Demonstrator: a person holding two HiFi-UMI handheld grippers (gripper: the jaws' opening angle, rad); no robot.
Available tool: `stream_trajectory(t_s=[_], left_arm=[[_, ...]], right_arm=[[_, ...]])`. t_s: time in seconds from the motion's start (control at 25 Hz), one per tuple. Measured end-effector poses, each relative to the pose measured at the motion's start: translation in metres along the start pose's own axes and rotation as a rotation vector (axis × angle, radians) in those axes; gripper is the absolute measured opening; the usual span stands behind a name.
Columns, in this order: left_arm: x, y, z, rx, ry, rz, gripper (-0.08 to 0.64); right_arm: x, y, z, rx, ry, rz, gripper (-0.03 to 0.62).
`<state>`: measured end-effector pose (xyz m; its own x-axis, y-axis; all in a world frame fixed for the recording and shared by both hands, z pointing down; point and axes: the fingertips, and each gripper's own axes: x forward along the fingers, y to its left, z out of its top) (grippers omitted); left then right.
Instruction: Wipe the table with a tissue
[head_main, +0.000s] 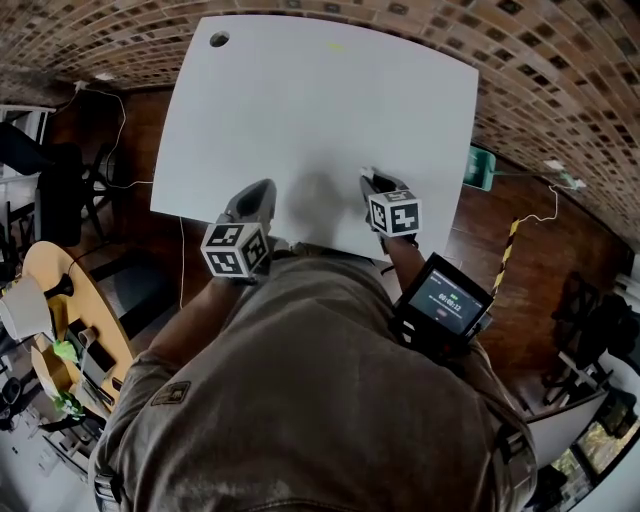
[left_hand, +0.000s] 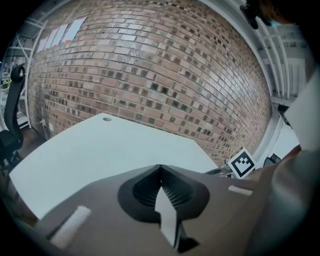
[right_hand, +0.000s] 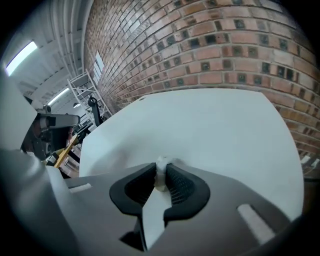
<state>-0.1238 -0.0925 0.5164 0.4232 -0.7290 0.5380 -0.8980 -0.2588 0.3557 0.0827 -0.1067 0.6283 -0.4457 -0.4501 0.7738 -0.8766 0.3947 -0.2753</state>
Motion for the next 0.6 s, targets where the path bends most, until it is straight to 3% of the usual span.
stream_trajectory(t_s=[0.24,0.6], left_arm=[[0.005,-0.021,-0.006,0.016,0.014,-0.008,0.002],[-0.012,-0.01,-0.004,-0.01,-0.019,0.096,0.002]], right_arm=[[-0.017,-0.026,-0.01,0.029,-0.01,-0.028,0.072],[-0.015,0.01,0.007,-0.03,-0.051,0.095,0.074]])
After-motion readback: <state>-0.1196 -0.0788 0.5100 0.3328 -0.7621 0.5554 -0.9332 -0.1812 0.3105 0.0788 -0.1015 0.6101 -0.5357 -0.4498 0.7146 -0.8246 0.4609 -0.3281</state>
